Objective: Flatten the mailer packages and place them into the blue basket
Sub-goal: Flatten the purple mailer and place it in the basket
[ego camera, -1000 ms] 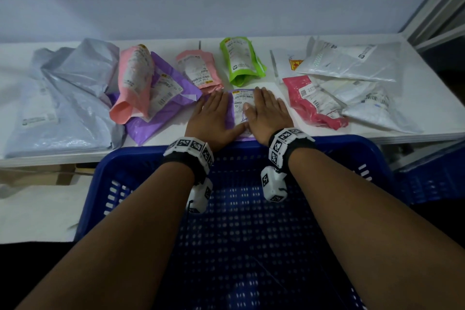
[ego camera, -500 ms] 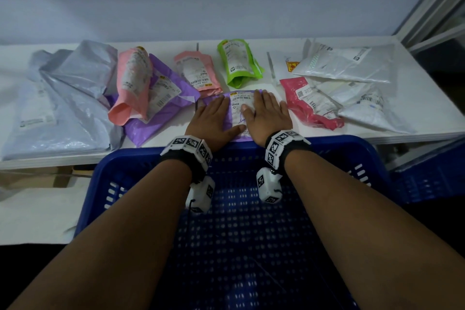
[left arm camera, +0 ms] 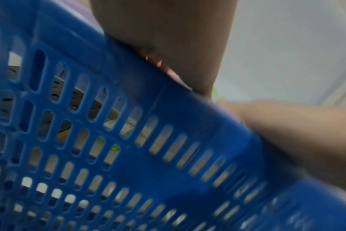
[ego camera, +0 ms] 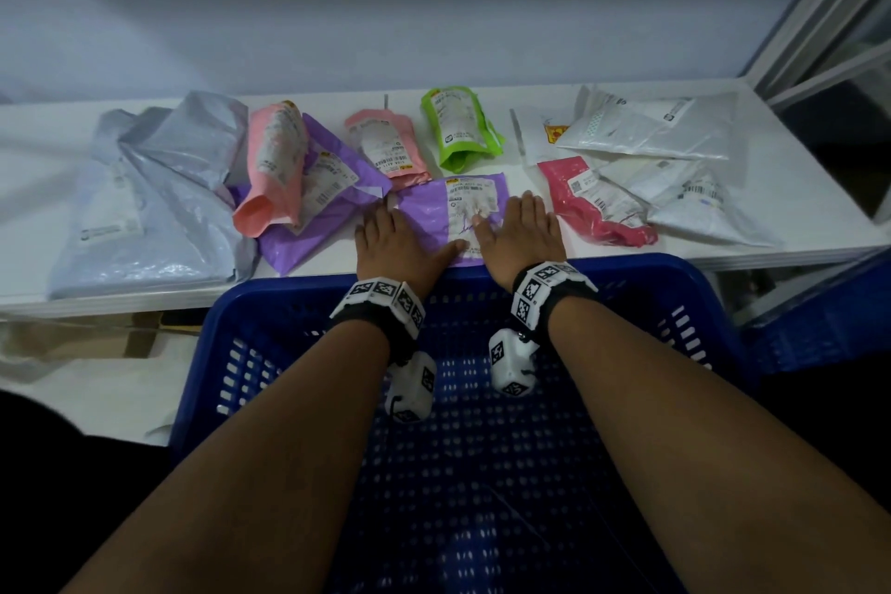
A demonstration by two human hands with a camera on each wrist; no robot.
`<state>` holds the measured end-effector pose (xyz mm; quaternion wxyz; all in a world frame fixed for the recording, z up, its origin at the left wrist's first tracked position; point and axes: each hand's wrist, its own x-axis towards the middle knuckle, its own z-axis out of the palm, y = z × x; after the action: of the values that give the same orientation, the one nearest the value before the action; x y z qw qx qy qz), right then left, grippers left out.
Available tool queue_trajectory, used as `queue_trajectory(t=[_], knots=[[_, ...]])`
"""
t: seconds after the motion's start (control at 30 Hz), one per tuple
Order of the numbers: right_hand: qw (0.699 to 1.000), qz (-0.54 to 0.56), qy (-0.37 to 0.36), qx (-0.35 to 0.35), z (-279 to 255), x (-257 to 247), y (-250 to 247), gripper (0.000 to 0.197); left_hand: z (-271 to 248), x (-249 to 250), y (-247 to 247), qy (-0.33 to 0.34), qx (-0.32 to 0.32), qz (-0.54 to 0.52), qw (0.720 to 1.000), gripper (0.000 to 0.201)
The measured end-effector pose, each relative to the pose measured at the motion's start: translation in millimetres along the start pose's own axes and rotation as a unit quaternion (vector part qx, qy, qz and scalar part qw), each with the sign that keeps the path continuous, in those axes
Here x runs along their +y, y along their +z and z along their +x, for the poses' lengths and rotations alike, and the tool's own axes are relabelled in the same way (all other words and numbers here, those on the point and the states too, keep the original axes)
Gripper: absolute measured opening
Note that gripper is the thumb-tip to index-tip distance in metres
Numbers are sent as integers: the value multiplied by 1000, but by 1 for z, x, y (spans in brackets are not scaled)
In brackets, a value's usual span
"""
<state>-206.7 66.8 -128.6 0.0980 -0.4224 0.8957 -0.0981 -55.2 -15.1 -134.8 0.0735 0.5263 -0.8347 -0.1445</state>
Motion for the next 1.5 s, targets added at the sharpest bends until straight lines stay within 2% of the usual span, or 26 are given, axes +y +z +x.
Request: queue_trajectory(t=[0.1, 0.2, 0.27, 0.37, 0.4, 0.5, 0.53, 0.6, 0.7, 0.87, 0.97, 1.03, 1.1, 1.2, 1.3, 1.4, 1.47, 1.5], knots=[[999, 24, 11, -35, -3, 5, -8, 80, 1, -1, -6, 1, -16, -38, 999, 112], [993, 95, 19, -71, -6, 10, -16, 72, 12, -4, -11, -22, -6, -111, 994, 99], [989, 133, 19, -63, -11, 11, -19, 69, 22, -7, -11, -49, -1, -153, 987, 93], [976, 207, 24, -57, -17, 14, -21, 68, 26, -7, -15, -80, -15, -157, 984, 87], [963, 259, 29, -67, -18, 16, -22, 71, 26, -7, -16, -95, -19, -148, 984, 86], [899, 425, 56, -91, -21, 21, -28, 70, 29, -14, -14, -121, -24, -115, 986, 81], [882, 457, 67, -95, -20, 23, -30, 68, 31, -17, -14, -119, -30, -119, 985, 79], [867, 482, 77, -96, -19, 25, -32, 66, 34, -20, -18, -105, -43, -140, 984, 71], [868, 480, 77, -99, -18, 26, -33, 61, 32, -21, -27, -81, -52, -146, 985, 61], [875, 467, 83, -101, -20, 26, -34, 52, 19, -22, -29, -85, 6, -177, 980, 42], [881, 451, 89, -109, -19, 21, -27, 43, 16, -26, -36, -56, -5, -176, 983, 40], [902, 411, 88, -102, 7, 36, 4, 42, 15, -30, -41, -41, -26, -166, 985, 35], [912, 386, 83, -106, 33, 51, 34, 50, 16, -34, -43, -44, -43, -157, 986, 36], [912, 386, 85, -108, 19, 37, 13, 61, 13, -33, -47, -47, -53, -155, 985, 42], [909, 391, 87, -117, 2, 29, -3, 43, 9, -27, -54, -20, -61, -149, 987, 47], [907, 397, 80, -116, 4, 31, 1, 38, 8, -27, -53, 4, -58, -141, 988, 48], [910, 390, 70, -122, 14, 38, 10, 46, 7, -29, -52, 14, -50, -140, 989, 45], [912, 384, 69, -128, 18, 41, 15, 57, 7, -29, -52, 16, -47, -137, 989, 43]])
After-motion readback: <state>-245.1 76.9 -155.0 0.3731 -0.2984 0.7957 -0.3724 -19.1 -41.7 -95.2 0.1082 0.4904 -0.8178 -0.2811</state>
